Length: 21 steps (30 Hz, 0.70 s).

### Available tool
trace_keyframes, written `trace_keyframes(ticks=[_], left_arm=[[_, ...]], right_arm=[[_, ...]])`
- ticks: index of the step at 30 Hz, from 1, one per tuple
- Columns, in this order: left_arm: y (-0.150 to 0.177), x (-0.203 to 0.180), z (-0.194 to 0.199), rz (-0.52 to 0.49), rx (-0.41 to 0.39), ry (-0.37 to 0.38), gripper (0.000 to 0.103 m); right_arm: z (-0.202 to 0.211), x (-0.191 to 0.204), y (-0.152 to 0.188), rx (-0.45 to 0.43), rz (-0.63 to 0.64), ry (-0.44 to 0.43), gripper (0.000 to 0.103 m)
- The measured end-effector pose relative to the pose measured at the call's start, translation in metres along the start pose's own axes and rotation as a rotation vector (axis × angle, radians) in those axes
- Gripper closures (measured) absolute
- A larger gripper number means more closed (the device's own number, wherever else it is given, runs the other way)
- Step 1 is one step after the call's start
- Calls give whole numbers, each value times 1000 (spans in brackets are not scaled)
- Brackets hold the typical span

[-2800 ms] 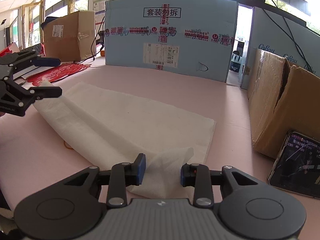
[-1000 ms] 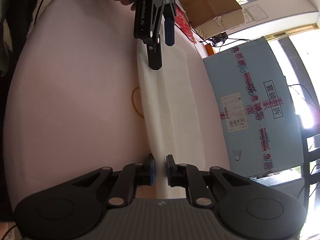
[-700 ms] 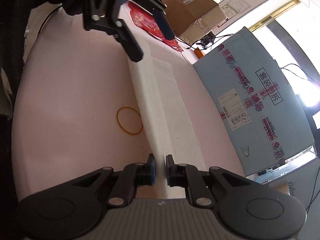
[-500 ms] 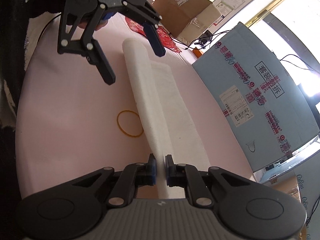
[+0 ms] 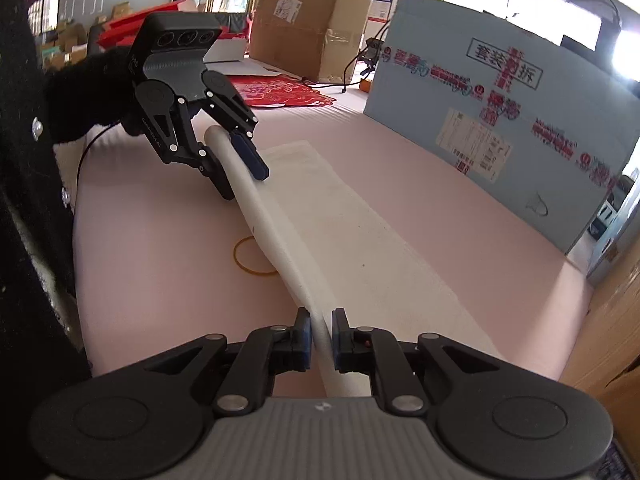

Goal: Fold shopping bag

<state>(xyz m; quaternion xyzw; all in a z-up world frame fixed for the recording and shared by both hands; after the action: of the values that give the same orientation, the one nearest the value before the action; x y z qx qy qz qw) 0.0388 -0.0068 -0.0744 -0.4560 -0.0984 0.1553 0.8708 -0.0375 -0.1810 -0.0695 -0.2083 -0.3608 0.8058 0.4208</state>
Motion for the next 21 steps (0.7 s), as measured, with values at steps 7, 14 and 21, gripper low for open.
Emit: trace_keyframes(ticks=[7, 14, 21], left_arm=[[6, 21, 5, 165, -71, 50, 63], [-2, 18, 18, 228, -181, 66, 56], [-5, 16, 16, 375, -205, -33, 43]], right_arm=[[4, -32, 16, 28, -101, 38, 67], [15, -51, 22, -27, -391, -144, 79], [1, -66, 20, -31, -577, -205, 82]])
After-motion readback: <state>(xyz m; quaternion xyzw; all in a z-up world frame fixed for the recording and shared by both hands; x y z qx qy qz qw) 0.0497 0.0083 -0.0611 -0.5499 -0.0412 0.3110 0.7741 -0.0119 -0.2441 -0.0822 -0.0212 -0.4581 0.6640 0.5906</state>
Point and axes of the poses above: each gripper's, at about its wrist camera, not at the fingertips, and z roughly against the way its jaws point, x to its left, y to its underside, the point moved 9 cm from there along -z, roughly the way its jaws point, and after that the axes turned 14 degrees about -z, right-handed, at the moved point
